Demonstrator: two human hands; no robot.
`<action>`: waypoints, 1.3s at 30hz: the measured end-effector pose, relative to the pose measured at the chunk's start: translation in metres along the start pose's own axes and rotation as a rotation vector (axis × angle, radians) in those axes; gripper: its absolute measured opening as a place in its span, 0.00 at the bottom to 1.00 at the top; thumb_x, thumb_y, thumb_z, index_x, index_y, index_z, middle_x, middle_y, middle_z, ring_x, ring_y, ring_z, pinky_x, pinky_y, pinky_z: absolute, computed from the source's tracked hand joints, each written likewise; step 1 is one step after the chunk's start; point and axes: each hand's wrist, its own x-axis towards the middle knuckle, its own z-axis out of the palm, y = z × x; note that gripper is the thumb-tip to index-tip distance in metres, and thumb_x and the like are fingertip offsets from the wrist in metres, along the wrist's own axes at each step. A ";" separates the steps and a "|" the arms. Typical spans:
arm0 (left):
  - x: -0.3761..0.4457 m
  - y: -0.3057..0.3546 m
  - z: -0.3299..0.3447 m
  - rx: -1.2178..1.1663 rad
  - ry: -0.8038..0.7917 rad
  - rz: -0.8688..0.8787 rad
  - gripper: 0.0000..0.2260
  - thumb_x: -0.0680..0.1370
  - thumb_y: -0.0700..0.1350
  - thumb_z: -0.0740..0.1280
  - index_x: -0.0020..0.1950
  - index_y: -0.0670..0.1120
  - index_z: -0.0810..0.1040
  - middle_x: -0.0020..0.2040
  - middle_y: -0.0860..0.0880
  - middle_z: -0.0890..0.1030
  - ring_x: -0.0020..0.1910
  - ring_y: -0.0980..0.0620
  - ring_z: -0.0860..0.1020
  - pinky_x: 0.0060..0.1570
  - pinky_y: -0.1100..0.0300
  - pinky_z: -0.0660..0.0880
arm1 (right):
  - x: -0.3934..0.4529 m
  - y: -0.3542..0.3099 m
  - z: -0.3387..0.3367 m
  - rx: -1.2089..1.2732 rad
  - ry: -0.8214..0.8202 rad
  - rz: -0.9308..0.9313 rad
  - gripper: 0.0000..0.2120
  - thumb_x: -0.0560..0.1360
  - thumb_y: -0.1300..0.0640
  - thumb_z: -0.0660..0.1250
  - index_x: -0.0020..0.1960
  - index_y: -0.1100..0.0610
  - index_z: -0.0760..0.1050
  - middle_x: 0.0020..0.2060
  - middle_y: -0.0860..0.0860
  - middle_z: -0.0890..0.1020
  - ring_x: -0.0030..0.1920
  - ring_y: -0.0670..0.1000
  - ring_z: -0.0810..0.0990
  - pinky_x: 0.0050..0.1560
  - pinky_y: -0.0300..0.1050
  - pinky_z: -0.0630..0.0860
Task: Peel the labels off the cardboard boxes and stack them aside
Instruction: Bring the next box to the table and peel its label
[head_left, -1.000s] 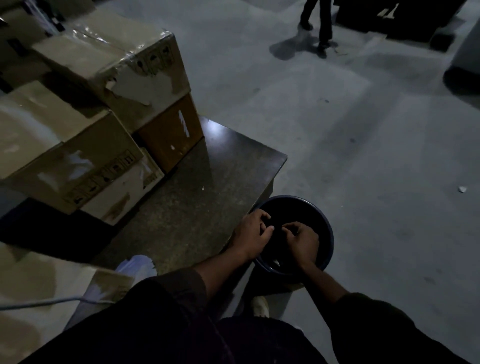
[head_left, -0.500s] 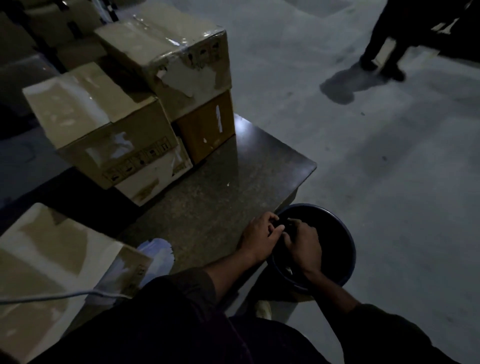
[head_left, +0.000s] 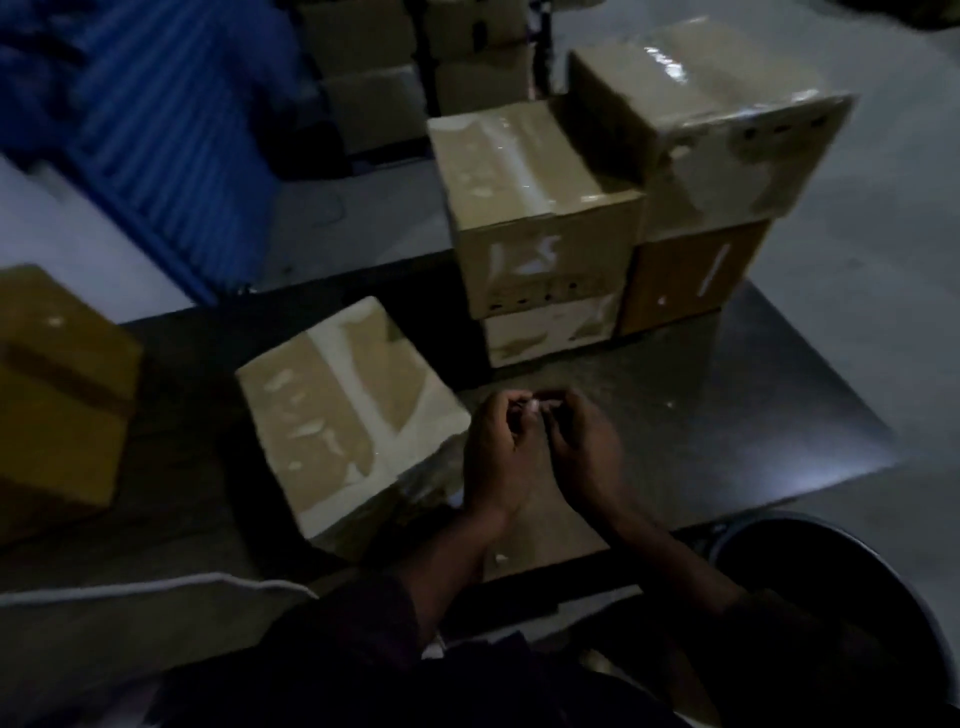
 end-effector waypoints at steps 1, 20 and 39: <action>0.006 -0.008 -0.017 0.012 0.060 -0.008 0.11 0.81 0.56 0.60 0.53 0.50 0.77 0.48 0.55 0.80 0.47 0.60 0.77 0.46 0.68 0.71 | 0.006 -0.013 0.014 0.001 -0.022 -0.070 0.06 0.78 0.56 0.66 0.54 0.52 0.78 0.47 0.46 0.81 0.47 0.46 0.79 0.46 0.45 0.75; 0.039 -0.174 -0.202 -0.052 0.385 -0.574 0.38 0.68 0.63 0.73 0.71 0.46 0.66 0.65 0.42 0.73 0.61 0.41 0.75 0.62 0.44 0.74 | 0.039 -0.055 0.171 -0.411 -0.155 0.079 0.18 0.78 0.47 0.62 0.67 0.49 0.68 0.65 0.54 0.74 0.60 0.57 0.75 0.57 0.50 0.75; 0.208 -0.025 -0.319 -0.365 0.400 -0.156 0.20 0.78 0.44 0.69 0.70 0.46 0.72 0.61 0.45 0.78 0.55 0.46 0.78 0.46 0.57 0.74 | 0.144 -0.204 0.112 -0.112 0.296 -0.327 0.18 0.76 0.40 0.63 0.60 0.49 0.77 0.61 0.47 0.79 0.60 0.44 0.77 0.56 0.46 0.77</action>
